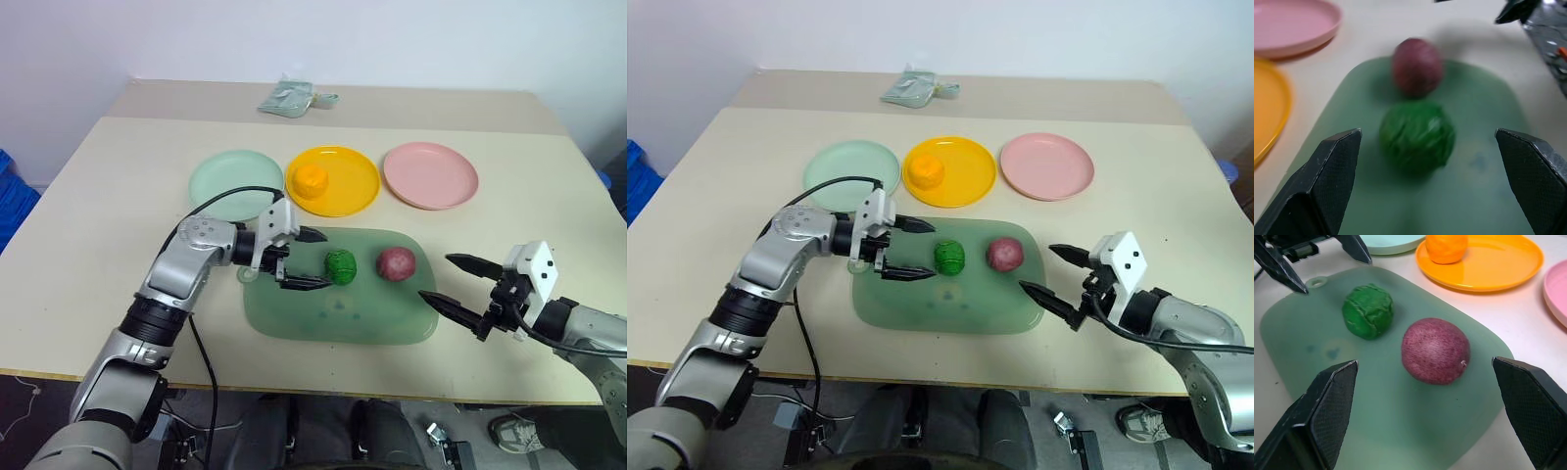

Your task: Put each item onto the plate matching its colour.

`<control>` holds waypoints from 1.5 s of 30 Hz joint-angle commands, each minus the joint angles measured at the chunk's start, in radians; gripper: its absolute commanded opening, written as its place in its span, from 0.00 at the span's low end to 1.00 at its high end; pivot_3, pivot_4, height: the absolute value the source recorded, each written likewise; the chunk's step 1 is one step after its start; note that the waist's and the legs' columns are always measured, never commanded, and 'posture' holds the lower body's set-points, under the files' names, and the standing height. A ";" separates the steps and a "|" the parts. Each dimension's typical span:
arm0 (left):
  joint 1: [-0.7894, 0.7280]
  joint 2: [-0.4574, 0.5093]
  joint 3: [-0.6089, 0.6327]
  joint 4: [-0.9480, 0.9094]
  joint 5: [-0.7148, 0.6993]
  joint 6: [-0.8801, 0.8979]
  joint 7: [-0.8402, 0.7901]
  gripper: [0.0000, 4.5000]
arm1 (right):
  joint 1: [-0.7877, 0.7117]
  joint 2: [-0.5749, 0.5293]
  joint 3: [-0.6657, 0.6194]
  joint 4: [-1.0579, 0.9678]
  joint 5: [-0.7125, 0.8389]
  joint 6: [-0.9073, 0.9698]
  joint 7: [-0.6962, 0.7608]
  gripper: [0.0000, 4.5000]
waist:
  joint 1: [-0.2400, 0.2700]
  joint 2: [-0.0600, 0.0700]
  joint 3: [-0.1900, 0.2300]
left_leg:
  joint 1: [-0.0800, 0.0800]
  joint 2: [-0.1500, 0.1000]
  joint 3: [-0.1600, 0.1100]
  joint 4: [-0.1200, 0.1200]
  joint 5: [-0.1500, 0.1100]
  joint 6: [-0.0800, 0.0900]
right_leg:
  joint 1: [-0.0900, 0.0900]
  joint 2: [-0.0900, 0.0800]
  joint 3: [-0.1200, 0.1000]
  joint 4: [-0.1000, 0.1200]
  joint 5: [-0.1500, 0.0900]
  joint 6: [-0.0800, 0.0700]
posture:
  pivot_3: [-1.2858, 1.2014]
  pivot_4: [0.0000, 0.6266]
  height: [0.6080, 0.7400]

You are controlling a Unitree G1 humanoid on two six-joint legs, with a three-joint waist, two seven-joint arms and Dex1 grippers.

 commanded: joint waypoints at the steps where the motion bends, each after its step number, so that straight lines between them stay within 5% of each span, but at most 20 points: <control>1: -0.028 -0.013 -0.046 0.026 0.069 -0.054 0.026 0.99 | -0.003 0.000 -0.014 -0.052 0.011 0.002 -0.014 1.00 | -0.001 0.000 0.000 | 0.000 0.000 0.000 0.000 0.000 0.000 | 0.000 0.000 0.000 0.000 0.000 0.000 | 0.52 0.24 1.00; 5: -0.037 -0.043 -0.048 0.058 0.073 -0.061 0.037 0.99 | 0.003 0.012 -0.013 -0.075 0.015 0.011 -0.038 1.00 | -0.001 0.000 0.000 | 0.000 0.000 0.000 0.000 0.000 0.001 | 0.000 0.000 0.000 0.000 0.000 0.000 | 0.52 0.24 1.00; 8: -0.033 -0.047 -0.041 0.056 0.074 -0.056 0.045 0.81 | 0.008 0.014 -0.017 -0.082 0.018 0.016 -0.042 1.00 | 0.000 0.000 0.000 | 0.000 0.000 0.000 0.000 0.000 0.001 | 0.000 0.000 0.000 0.000 0.000 0.000 | 0.52 0.24 1.00; 14: -0.006 -0.039 0.039 0.024 0.014 -0.004 0.090 0.81 | 0.005 0.013 -0.016 -0.068 0.015 0.008 -0.036 1.00 | -0.001 0.000 0.000 | 0.000 0.000 0.000 0.000 0.000 0.001 | 0.000 0.000 0.000 0.000 0.000 0.000 | 0.52 0.24 1.00; 18: -0.042 -0.047 0.291 0.087 -0.039 0.024 0.361 0.81 | -0.008 0.015 -0.009 -0.047 0.006 -0.006 -0.027 1.00 | -0.003 0.000 0.000 | 0.000 0.001 0.000 0.000 0.000 0.001 | -0.001 0.000 0.000 0.000 0.000 0.000 | 0.52 0.24 1.00; 24: -0.147 -0.026 0.453 0.330 0.063 0.060 0.777 0.81 | -0.043 0.018 0.008 -0.033 0.009 -0.009 -0.020 1.00 | -0.001 0.000 0.000 | 0.000 -0.001 0.000 0.000 0.000 0.001 | 0.000 0.000 0.000 0.001 0.000 0.001 | 0.52 0.24 1.00; 27: -0.158 -0.024 0.468 0.374 0.056 0.037 0.801 0.81 | -0.062 0.015 0.026 -0.019 0.002 -0.009 -0.011 1.00 | 0.001 -0.002 0.001 | 0.000 -0.001 0.000 0.000 0.000 0.001 | -0.001 0.000 0.000 0.001 0.000 0.001 | 0.52 0.24 1.00; 29: -0.147 -0.047 0.492 0.333 -0.028 0.042 0.722 0.92 | -0.073 0.012 0.033 -0.005 -0.004 -0.013 -0.004 1.00 | 0.003 -0.003 0.001 | -0.001 -0.001 0.000 0.000 0.000 0.001 | -0.001 0.000 -0.001 0.000 0.001 0.001 | 0.52 0.24 1.00; 31: -0.116 -0.058 0.457 0.253 -0.072 0.032 0.614 0.99 | -0.081 0.011 0.038 0.004 -0.006 -0.015 -0.001 1.00 | 0.003 -0.003 0.001 | -0.001 -0.001 0.000 0.000 0.000 0.001 | 0.000 0.000 -0.001 0.000 0.001 0.001 | 0.52 0.24 1.00; 37: 0.016 -0.003 0.140 0.009 -0.032 0.044 0.269 0.99 | -0.079 0.019 0.050 0.002 -0.012 -0.019 -0.003 1.00 | -0.003 -0.002 0.000 | 0.000 -0.001 0.001 0.000 0.000 0.000 | 0.000 -0.001 0.000 0.000 0.001 0.001 | 0.52 0.24 1.00; 45: -0.023 -0.045 -0.013 0.064 0.063 -0.029 0.201 0.99 | -0.037 0.035 0.038 -0.034 -0.013 -0.018 -0.021 1.00 | 0.002 -0.002 0.000 | 0.000 -0.001 0.001 0.000 0.000 0.000 | 0.000 0.000 0.000 0.000 0.001 0.001 | 0.52 0.24 1.00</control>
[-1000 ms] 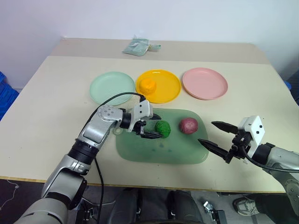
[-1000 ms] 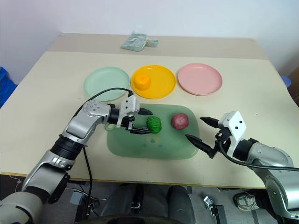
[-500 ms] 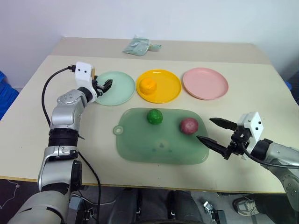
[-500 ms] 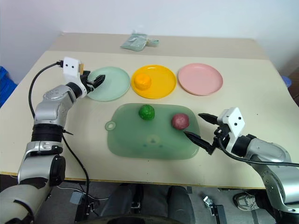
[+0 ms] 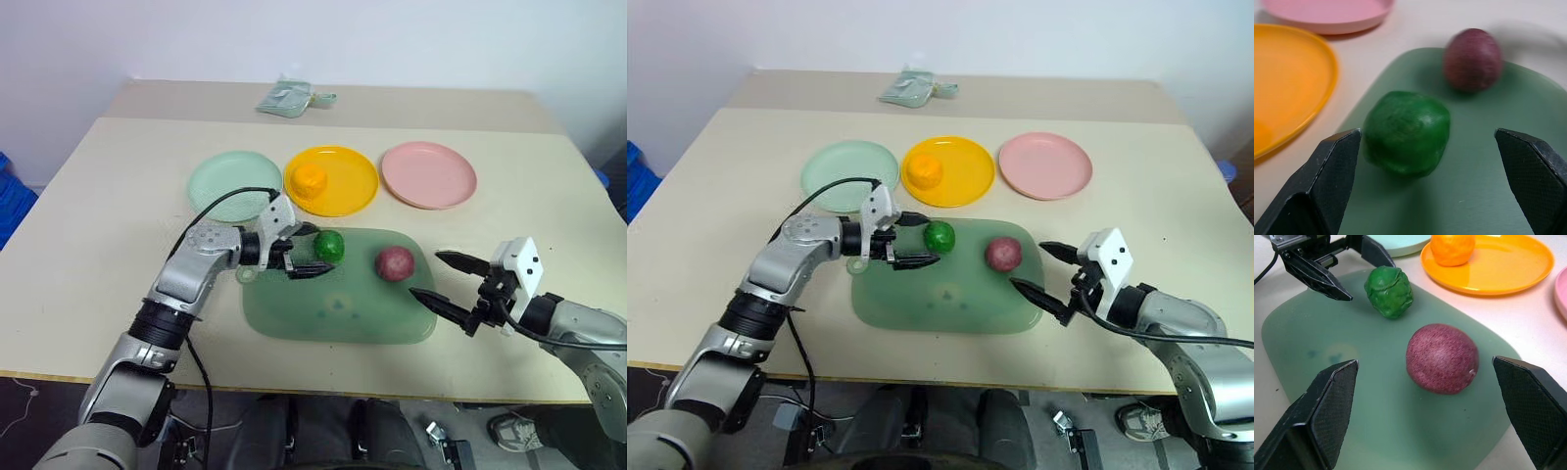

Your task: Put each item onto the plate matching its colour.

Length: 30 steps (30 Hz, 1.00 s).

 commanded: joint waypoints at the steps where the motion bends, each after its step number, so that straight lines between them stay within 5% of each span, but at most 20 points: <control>1: -0.043 -0.018 -0.053 0.056 0.085 -0.085 0.018 0.99 | 0.018 0.012 -0.021 -0.057 0.008 -0.013 -0.014 1.00 | 0.000 0.000 0.000 | 0.000 0.000 0.000 0.000 0.000 0.000 | 0.000 0.000 0.000 0.000 0.000 0.000 | 0.52 0.24 1.00; 7: -0.073 -0.059 -0.059 0.144 0.134 -0.148 0.041 0.99 | 0.046 0.023 -0.028 -0.080 0.011 -0.015 -0.029 1.00 | -0.003 0.000 0.000 | 0.000 0.000 0.000 0.000 -0.001 0.001 | -0.001 0.000 0.000 0.000 0.000 0.000 | 0.52 0.24 1.00; 13: -0.055 -0.057 -0.019 0.123 0.109 -0.133 0.043 0.46 | 0.050 0.022 -0.028 -0.072 0.012 -0.024 -0.026 1.00 | -0.002 0.000 0.000 | 0.000 0.000 0.000 0.000 -0.001 0.001 | 0.000 0.000 0.000 0.000 0.000 0.000 | 0.52 0.24 1.00; 22: -0.037 -0.080 0.304 0.052 -0.015 0.018 0.343 0.46 | 0.017 0.016 -0.014 -0.055 0.008 -0.026 -0.019 1.00 | -0.004 0.000 0.000 | 0.000 0.000 0.000 0.000 -0.001 0.001 | -0.001 -0.001 0.000 0.000 0.000 0.000 | 0.52 0.24 1.00; 26: -0.108 -0.055 0.422 0.198 0.103 0.103 0.712 0.46 | 0.008 0.014 -0.013 -0.043 0.007 -0.026 -0.012 1.00 | -0.003 0.000 0.000 | 0.000 0.000 -0.001 0.000 0.000 0.001 | -0.001 -0.001 0.000 0.000 0.000 0.000 | 0.52 0.24 1.00; 30: -0.166 -0.075 0.429 0.342 0.131 0.097 0.818 0.46 | -0.030 0.014 0.012 -0.018 0.000 -0.027 -0.001 1.00 | 0.000 -0.001 0.000 | 0.000 -0.001 -0.001 0.000 -0.001 0.001 | 0.000 -0.001 0.000 0.000 0.000 0.000 | 0.52 0.24 1.00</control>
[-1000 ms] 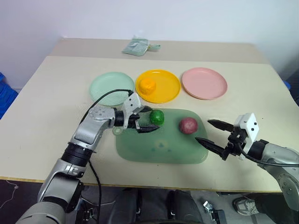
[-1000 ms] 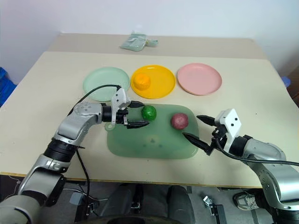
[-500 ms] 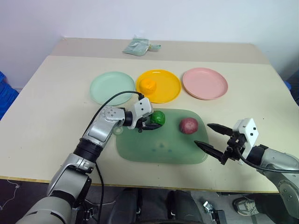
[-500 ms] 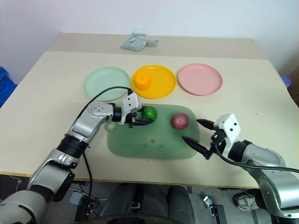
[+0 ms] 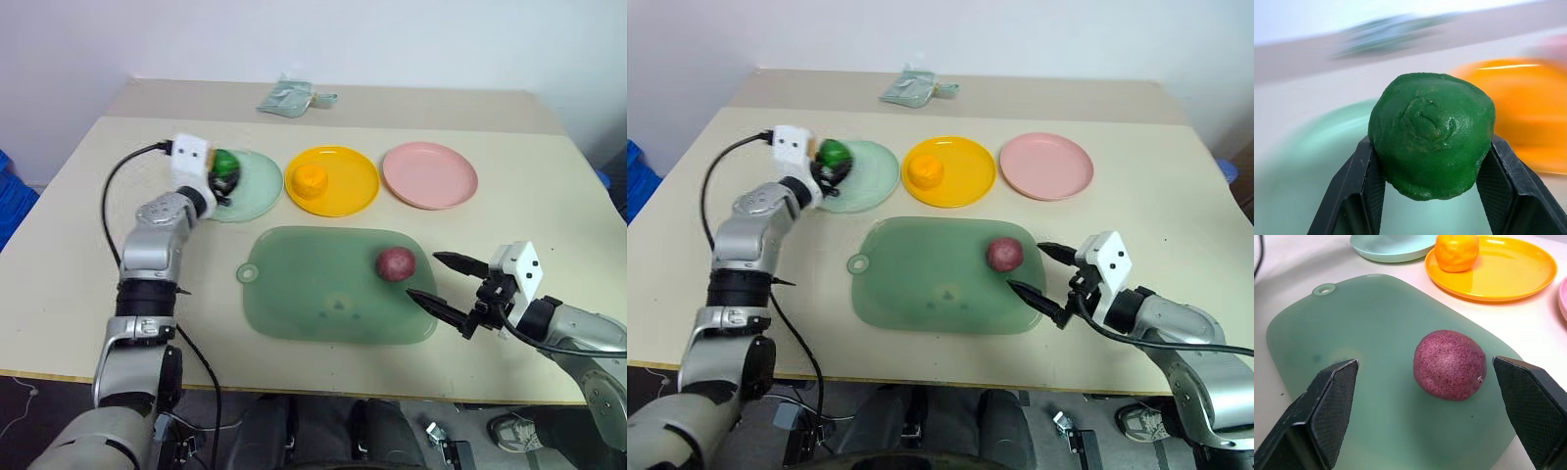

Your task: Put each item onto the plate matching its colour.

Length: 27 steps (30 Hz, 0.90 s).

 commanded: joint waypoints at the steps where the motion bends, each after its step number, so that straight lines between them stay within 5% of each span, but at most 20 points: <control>1: -0.050 -0.034 0.003 0.071 0.002 -0.024 0.043 0.56 | -0.040 -0.002 0.012 0.007 -0.001 -0.016 0.012 1.00 | 0.002 0.000 0.000 | 0.000 0.000 0.000 0.000 0.000 0.000 | 0.000 0.000 0.000 0.000 0.000 0.000 | 0.52 0.24 1.00; 5: -0.077 -0.043 0.013 0.113 -0.006 -0.064 0.029 0.99 | -0.068 0.000 0.024 0.023 -0.001 -0.008 0.013 1.00 | -0.001 -0.003 0.001 | -0.001 -0.001 0.000 0.000 0.000 0.000 | 0.000 0.000 0.000 0.000 0.000 0.000 | 0.52 0.24 1.00; 13: 0.000 0.022 0.047 -0.045 -0.078 -0.161 -0.134 1.00 | -0.102 0.017 0.054 0.032 -0.040 -0.025 -0.014 1.00 | -0.016 -0.002 0.001 | 0.000 0.001 0.001 -0.001 0.001 -0.001 | -0.002 0.000 0.000 0.000 0.000 0.000 | 0.52 0.24 1.00; 21: 0.394 0.216 -0.152 -0.582 -0.265 -0.116 -0.670 1.00 | -0.194 0.063 0.174 0.117 -0.136 -0.062 -0.038 1.00 | -0.028 -0.001 0.001 | 0.000 0.001 0.001 -0.002 0.001 -0.003 | -0.001 -0.001 0.000 -0.001 0.000 0.000 | 0.52 0.24 1.00; 27: 0.509 0.249 -0.247 -0.742 -0.316 -0.071 -0.759 1.00 | -0.280 0.092 0.278 0.200 -0.229 -0.057 -0.062 1.00 | -0.028 -0.001 0.001 | 0.000 0.001 0.000 -0.001 0.001 -0.003 | -0.001 -0.001 0.000 -0.001 0.000 0.000 | 0.52 0.24 1.00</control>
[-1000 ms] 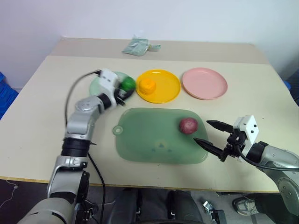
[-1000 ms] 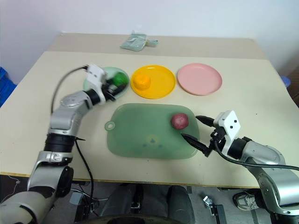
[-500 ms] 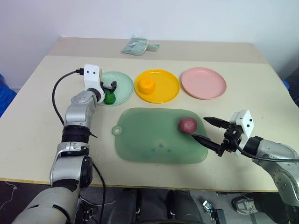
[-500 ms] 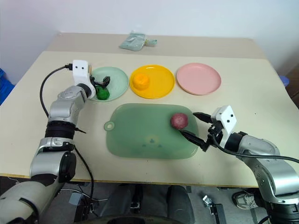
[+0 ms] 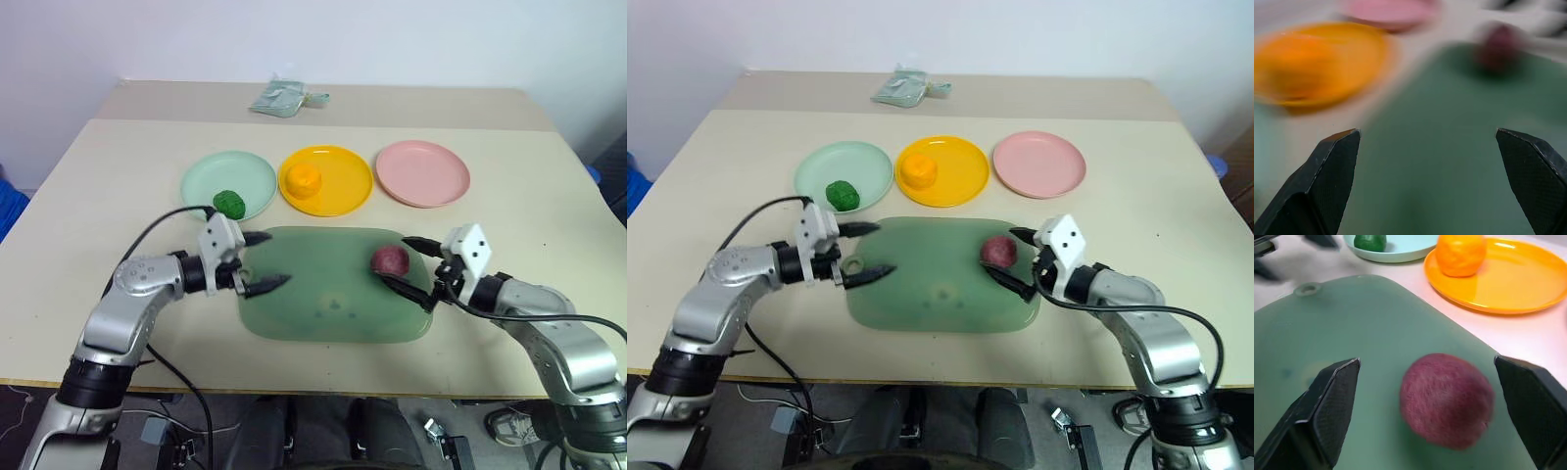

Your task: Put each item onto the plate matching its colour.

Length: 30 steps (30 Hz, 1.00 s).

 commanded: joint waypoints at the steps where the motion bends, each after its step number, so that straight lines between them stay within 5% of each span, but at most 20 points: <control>1: 0.011 -0.003 -0.021 -0.082 -0.038 0.020 -0.014 1.00 | -0.041 0.008 0.030 0.037 -0.058 -0.007 -0.024 1.00 | 0.001 0.000 0.000 | 0.000 0.000 0.000 0.000 0.000 0.000 | 0.000 0.000 0.000 0.000 0.000 0.000 | 0.52 0.24 1.00; 3: 0.012 -0.013 -0.023 -0.094 -0.051 0.038 -0.004 1.00 | -0.057 0.012 0.033 0.060 -0.072 -0.008 -0.033 1.00 | 0.001 0.000 0.000 | 0.000 0.000 0.000 0.000 0.000 0.000 | 0.000 0.000 0.000 0.000 0.000 0.000 | 0.52 0.24 1.00; 8: 0.013 -0.015 -0.030 -0.108 -0.058 0.055 0.005 1.00 | -0.074 0.020 0.028 0.060 -0.070 0.003 -0.037 0.61 | 0.000 0.000 0.000 | 0.000 0.000 0.000 0.000 0.000 0.000 | 0.000 0.000 0.000 0.000 0.000 0.000 | 0.52 0.24 1.00; 10: 0.013 -0.015 -0.031 -0.109 -0.056 0.057 0.007 1.00 | -0.076 0.019 0.027 0.054 -0.071 0.004 -0.037 0.53 | 0.001 0.000 0.000 | 0.000 0.000 0.000 0.000 0.000 0.000 | 0.000 0.000 0.000 0.000 0.000 0.000 | 0.52 0.24 1.00; 15: 0.022 -0.028 -0.016 -0.095 -0.039 0.047 0.050 1.00 | -0.207 0.091 -0.004 0.122 -0.096 -0.030 -0.138 0.53 | -0.003 0.000 0.000 | 0.000 0.000 0.000 0.000 0.000 0.001 | 0.000 0.000 0.000 0.000 0.000 0.000 | 0.52 0.24 1.00; 20: 0.035 -0.070 0.021 -0.092 -0.026 0.044 0.156 1.00 | -0.533 0.210 -0.013 0.603 -0.281 -0.141 -0.441 0.53 | -0.014 0.001 0.001 | 0.000 0.000 0.001 0.000 0.001 -0.001 | -0.002 0.001 0.000 0.002 0.000 0.000 | 0.52 0.24 1.00; 27: 0.058 -0.126 0.048 -0.111 0.026 0.044 0.323 1.00 | -0.859 0.251 -0.047 1.281 -0.373 -0.379 -0.635 0.53 | -0.025 0.001 0.001 | -0.001 -0.001 0.001 -0.004 0.001 -0.001 | -0.002 0.001 0.000 0.001 0.000 0.000 | 0.52 0.24 1.00; 28: 0.062 -0.132 0.048 -0.121 0.025 0.045 0.335 1.00 | -0.879 0.250 -0.052 1.328 -0.372 -0.405 -0.631 0.76 | -0.027 0.002 0.001 | -0.001 -0.001 0.001 -0.005 0.001 -0.001 | -0.002 0.001 0.000 0.001 0.000 0.000 | 0.52 0.24 1.00; 30: 0.067 -0.142 0.041 -0.137 0.029 0.051 0.356 1.00 | -0.904 0.247 -0.063 1.392 -0.372 -0.456 -0.616 0.95 | -0.030 0.002 0.001 | -0.001 -0.001 0.001 -0.006 0.001 -0.001 | -0.002 0.001 0.000 0.001 0.000 0.000 | 0.52 0.24 1.00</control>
